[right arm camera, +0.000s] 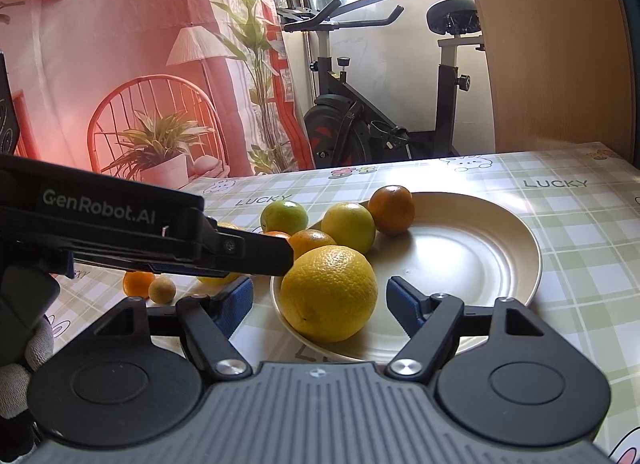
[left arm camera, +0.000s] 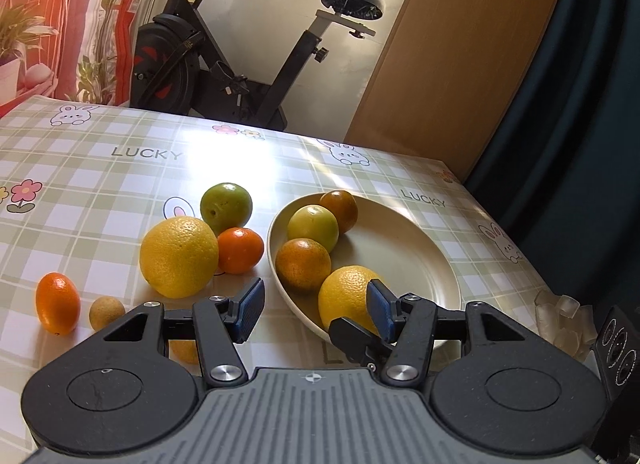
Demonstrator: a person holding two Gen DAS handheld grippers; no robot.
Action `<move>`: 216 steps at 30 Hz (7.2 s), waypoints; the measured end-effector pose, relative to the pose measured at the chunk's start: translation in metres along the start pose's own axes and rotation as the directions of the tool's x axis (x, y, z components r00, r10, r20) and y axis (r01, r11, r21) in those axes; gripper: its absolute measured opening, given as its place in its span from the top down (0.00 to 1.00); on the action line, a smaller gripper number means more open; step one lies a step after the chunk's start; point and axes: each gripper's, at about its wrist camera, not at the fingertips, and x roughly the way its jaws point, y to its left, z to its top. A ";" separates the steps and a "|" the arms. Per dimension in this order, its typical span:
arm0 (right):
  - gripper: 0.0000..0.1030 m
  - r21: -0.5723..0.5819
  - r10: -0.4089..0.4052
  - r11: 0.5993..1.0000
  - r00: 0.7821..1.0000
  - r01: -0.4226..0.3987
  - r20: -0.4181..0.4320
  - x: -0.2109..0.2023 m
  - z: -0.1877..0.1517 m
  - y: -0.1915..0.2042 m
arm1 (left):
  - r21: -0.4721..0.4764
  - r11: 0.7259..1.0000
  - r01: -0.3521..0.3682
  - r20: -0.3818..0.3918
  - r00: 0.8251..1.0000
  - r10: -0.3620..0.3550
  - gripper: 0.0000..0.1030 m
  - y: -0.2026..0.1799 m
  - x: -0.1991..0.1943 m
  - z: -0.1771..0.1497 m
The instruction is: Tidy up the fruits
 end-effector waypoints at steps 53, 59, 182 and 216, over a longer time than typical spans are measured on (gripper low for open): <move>0.59 -0.292 0.102 0.949 0.992 -0.119 -0.073 0.046 -0.001 0.095 | -0.151 0.962 -0.230 0.182 0.949 0.255 0.30 0.112 -0.082 0.003; 0.68 -0.293 0.093 0.948 0.987 -0.128 -0.132 0.063 -0.008 0.098 | -0.144 0.975 -0.172 0.170 0.966 0.195 0.29 0.112 -0.078 -0.003; 0.72 0.033 -0.050 0.998 0.997 0.048 0.061 0.019 0.034 -0.078 | 0.173 0.981 0.085 -0.071 0.995 -0.073 0.73 -0.059 0.082 0.051; 0.64 0.178 -0.112 0.978 0.993 0.106 0.025 0.045 0.046 -0.118 | 0.098 0.990 0.103 -0.104 0.990 -0.093 0.72 -0.053 0.103 0.067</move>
